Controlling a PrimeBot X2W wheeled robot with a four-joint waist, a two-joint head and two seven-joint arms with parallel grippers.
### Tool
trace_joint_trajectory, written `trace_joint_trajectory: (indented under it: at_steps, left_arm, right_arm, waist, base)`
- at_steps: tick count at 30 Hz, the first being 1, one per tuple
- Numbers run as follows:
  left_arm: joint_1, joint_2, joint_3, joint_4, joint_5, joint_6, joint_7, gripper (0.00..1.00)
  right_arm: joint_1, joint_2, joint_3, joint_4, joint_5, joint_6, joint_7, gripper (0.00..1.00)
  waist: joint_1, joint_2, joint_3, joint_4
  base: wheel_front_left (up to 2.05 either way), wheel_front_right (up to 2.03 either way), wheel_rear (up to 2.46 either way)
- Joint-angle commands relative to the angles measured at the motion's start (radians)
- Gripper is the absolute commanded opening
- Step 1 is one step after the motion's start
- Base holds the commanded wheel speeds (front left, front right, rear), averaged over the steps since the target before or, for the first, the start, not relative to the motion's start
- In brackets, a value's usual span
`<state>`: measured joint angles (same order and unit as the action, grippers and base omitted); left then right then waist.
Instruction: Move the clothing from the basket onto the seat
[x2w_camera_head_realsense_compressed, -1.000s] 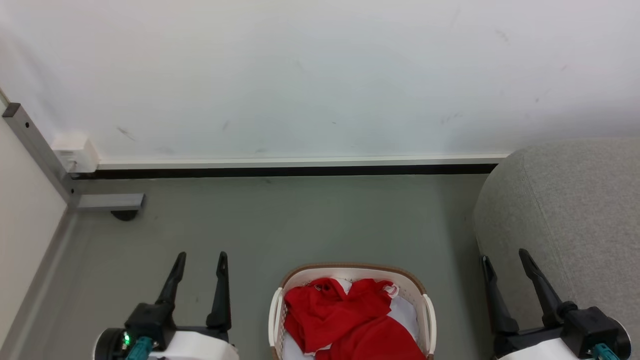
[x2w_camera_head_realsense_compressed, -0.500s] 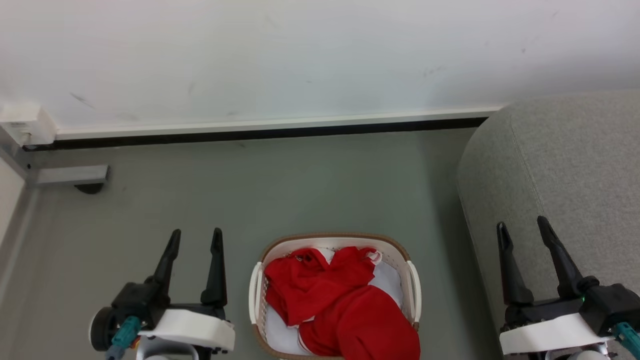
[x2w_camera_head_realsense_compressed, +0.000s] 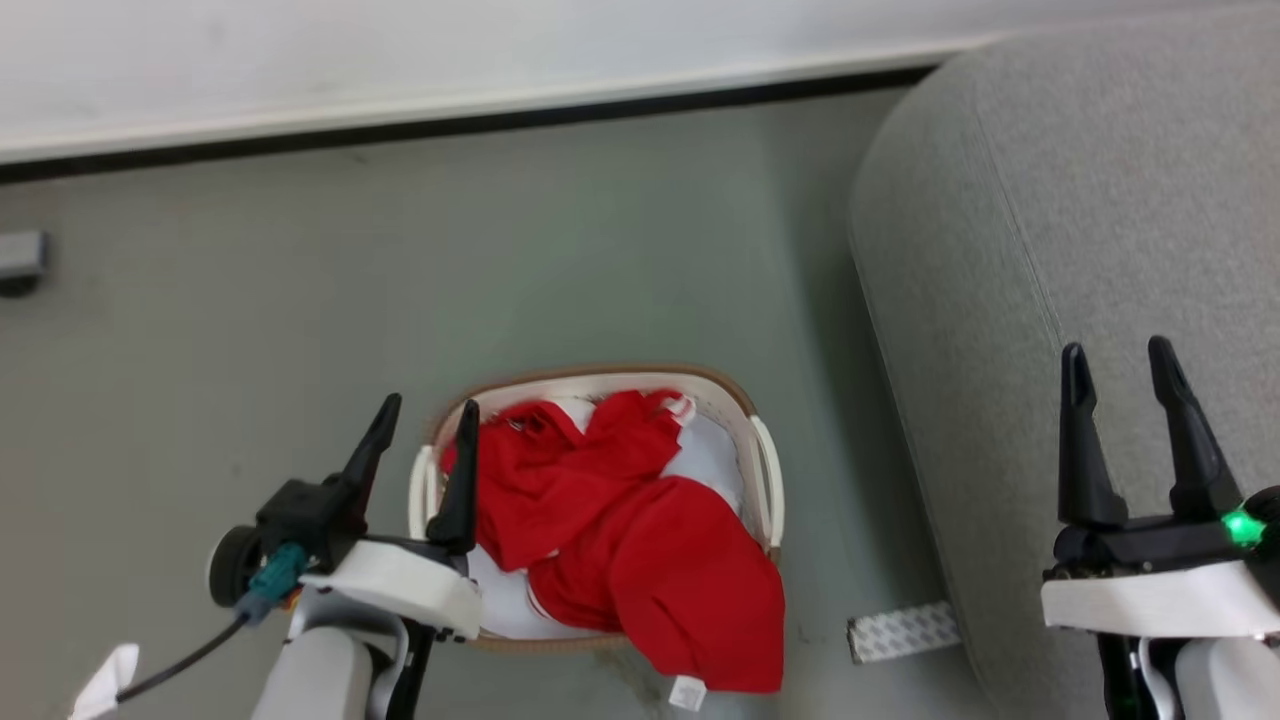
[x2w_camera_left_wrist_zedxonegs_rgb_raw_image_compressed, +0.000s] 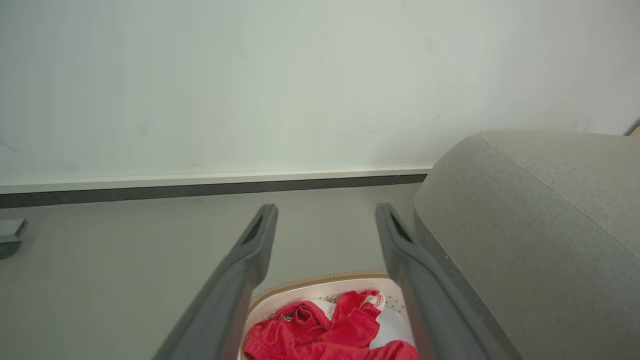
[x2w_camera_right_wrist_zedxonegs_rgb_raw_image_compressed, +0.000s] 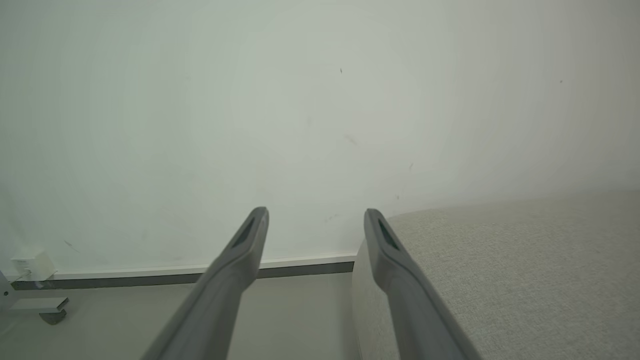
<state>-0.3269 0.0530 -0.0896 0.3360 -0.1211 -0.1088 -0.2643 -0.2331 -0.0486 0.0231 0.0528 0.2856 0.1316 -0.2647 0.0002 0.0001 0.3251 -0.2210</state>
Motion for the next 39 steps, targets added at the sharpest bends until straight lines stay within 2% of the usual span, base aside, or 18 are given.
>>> trace_joint_trajectory:
  at_steps: [1, 12, 18, 28, 39]
  left_arm:
    - [-0.031, 0.021, -0.007, 0.031, -0.002, -0.007, 0.0, 1.0]
    - [-0.242, 0.086, -0.122, 0.296, -0.019, -0.022, 0.013, 1.0]
    - [-0.357, 0.12, -0.227, 0.434, -0.055, -0.022, 0.063, 1.0]
    - [-0.511, 0.196, -0.364, 0.656, 0.042, -0.02, 0.19, 1.0]
    - [-0.633, 0.25, -0.496, 0.847, 0.189, 0.063, 0.316, 1.0]
  right_arm:
    - [-0.027, -0.003, -0.005, -0.014, 0.013, -0.002, 0.0, 1.0]
    - [-0.075, -0.003, -0.05, -0.086, 0.056, -0.002, 0.0, 1.0]
    - [-0.1, -0.003, -0.07, -0.127, 0.093, -0.002, 0.0, 1.0]
    - [-0.131, -0.003, -0.05, -0.165, 0.163, -0.002, 0.0, 1.0]
    - [-0.129, -0.003, -0.006, -0.151, 0.235, -0.002, 0.0, 1.0]
  waist:
    - [-0.0002, -0.0001, 0.059, -0.039]
    - [-0.0002, -0.0001, 0.216, -0.094]
    - [-0.0002, -0.0001, 0.306, -0.137]
    - [-0.0002, -0.0001, 0.422, -0.213]
    - [-0.0002, -0.0001, 0.494, -0.275]
  base:
    - [0.0, 0.0, 0.0]
    - [0.0, 0.0, 0.0]
    - [0.0, 0.0, 0.0]
    - [0.0, 0.0, 0.0]
    - [0.0, 0.0, 0.0]
